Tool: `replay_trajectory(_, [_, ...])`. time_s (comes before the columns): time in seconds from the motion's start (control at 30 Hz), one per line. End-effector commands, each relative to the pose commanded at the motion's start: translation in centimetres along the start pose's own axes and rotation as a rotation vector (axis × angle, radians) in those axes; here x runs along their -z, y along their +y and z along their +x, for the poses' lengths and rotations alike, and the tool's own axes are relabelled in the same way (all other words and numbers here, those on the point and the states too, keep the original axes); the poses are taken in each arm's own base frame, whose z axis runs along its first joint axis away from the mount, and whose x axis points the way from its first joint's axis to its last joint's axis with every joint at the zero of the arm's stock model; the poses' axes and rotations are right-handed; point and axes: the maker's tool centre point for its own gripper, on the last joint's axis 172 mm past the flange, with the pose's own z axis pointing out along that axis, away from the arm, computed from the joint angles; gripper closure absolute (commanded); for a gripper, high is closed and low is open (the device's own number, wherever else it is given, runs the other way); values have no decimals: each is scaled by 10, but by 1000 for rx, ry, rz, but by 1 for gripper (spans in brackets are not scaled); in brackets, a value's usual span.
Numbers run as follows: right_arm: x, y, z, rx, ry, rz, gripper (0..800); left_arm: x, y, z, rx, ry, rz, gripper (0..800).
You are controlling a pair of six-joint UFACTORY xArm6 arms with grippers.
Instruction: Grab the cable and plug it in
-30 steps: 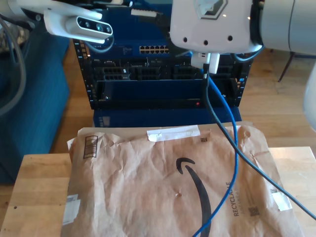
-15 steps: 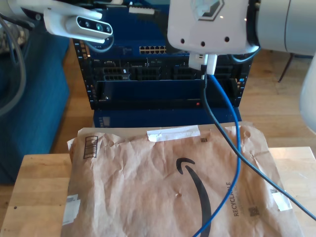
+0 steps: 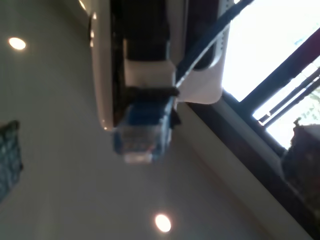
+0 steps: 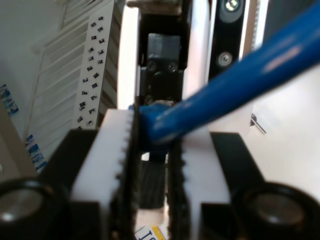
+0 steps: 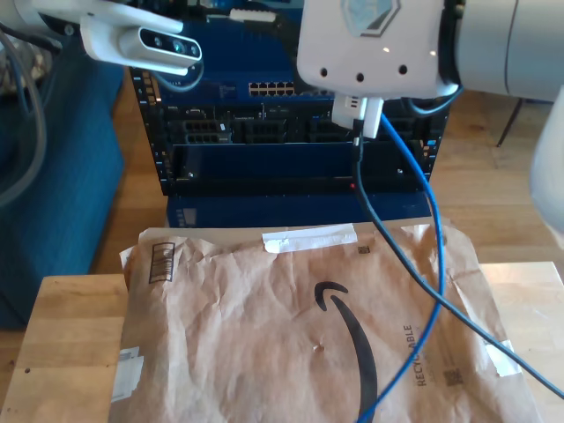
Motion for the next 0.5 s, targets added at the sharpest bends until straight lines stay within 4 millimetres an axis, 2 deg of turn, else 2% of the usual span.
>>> replay_trajectory(0.1, [-1, -9, 11, 3, 30, 42, 799, 13, 18, -3, 13, -19, -89, 9])
replay_trajectory(0.17, [-2, -10, 21, 3, 50, 45, 799, 34, 45, 9, 63, -6, -211, 7])
replay_trajectory(0.23, [1, -18, 51, -10, 108, 60, 799, 53, 74, 28, 116, 37, -344, 7])
replay_trajectory(0.27, [6, -25, 68, -20, 140, 76, 799, 61, 83, 38, 132, 72, -399, 6])
replay_trajectory(0.33, [13, -21, 104, -44, 205, 81, 799, 83, 96, 60, 163, 134, -503, 5])
replay_trajectory(0.43, [22, -23, 130, -45, 258, 90, 799, 114, 108, 97, 221, 264, -651, 5])
replay_trajectory(0.5, [26, -15, 155, -34, 310, 75, 799, 126, 106, 117, 245, 346, -702, 5])
